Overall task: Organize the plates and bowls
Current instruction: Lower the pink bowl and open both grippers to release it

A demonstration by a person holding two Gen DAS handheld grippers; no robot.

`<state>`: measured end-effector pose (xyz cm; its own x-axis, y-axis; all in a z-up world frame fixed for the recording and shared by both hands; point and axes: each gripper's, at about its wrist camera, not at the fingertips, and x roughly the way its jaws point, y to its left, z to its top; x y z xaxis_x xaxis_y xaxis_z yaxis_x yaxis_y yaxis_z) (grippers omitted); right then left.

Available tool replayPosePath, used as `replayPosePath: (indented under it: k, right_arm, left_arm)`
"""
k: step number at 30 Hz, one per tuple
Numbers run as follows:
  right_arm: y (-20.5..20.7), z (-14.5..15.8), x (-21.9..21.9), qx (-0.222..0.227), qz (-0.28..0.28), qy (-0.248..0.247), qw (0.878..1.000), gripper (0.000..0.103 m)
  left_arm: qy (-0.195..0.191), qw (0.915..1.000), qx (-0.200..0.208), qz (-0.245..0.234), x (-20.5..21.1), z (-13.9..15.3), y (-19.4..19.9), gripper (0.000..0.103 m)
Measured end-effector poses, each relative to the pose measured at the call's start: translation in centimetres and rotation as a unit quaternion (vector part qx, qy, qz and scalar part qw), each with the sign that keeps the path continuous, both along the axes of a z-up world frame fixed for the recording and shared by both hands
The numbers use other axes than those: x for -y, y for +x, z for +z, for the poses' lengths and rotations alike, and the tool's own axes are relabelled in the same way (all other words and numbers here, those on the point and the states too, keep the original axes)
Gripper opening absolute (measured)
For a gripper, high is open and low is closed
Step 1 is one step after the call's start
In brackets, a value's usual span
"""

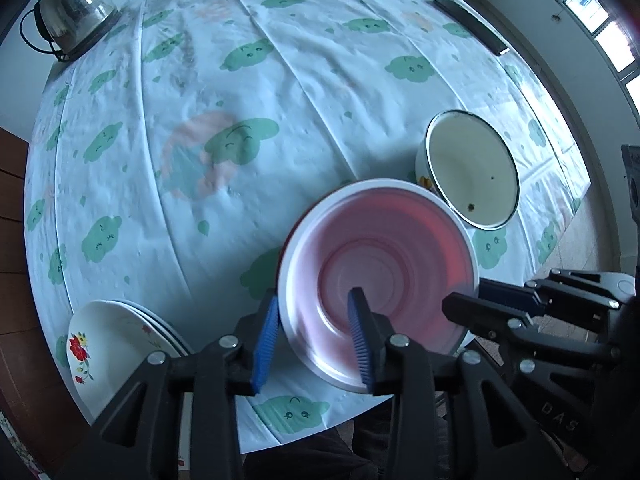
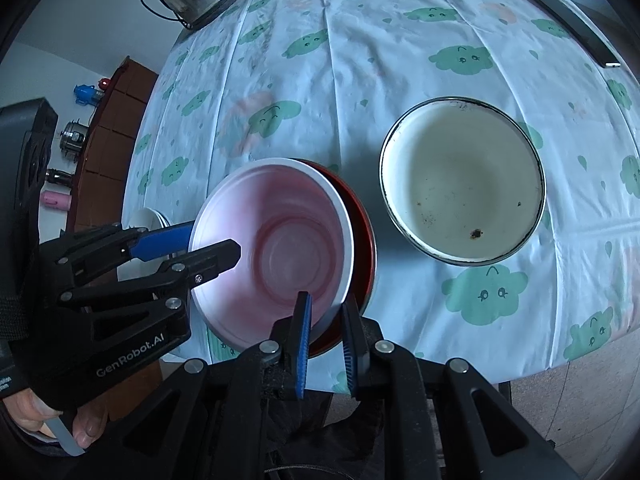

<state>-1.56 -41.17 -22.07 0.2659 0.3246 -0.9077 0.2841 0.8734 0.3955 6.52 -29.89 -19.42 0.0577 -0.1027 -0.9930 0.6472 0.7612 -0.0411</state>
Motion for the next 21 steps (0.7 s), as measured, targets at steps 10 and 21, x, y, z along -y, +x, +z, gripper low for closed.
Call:
replayPosePath:
  k: [10, 21]
  right_arm:
    - [-0.1, -0.1, -0.2, -0.003, 0.007, -0.017, 1.0, 0.041]
    - [0.1, 2.1, -0.1, 0.036, 0.003, -0.035, 0.999, 0.063]
  left_arm:
    - [-0.002, 0.9997, 0.017, 0.017, -0.9, 0.4, 0.6, 0.053]
    - [-0.008, 0.9995, 0.013, 0.028, -1.5, 0.5, 1.0, 0.054]
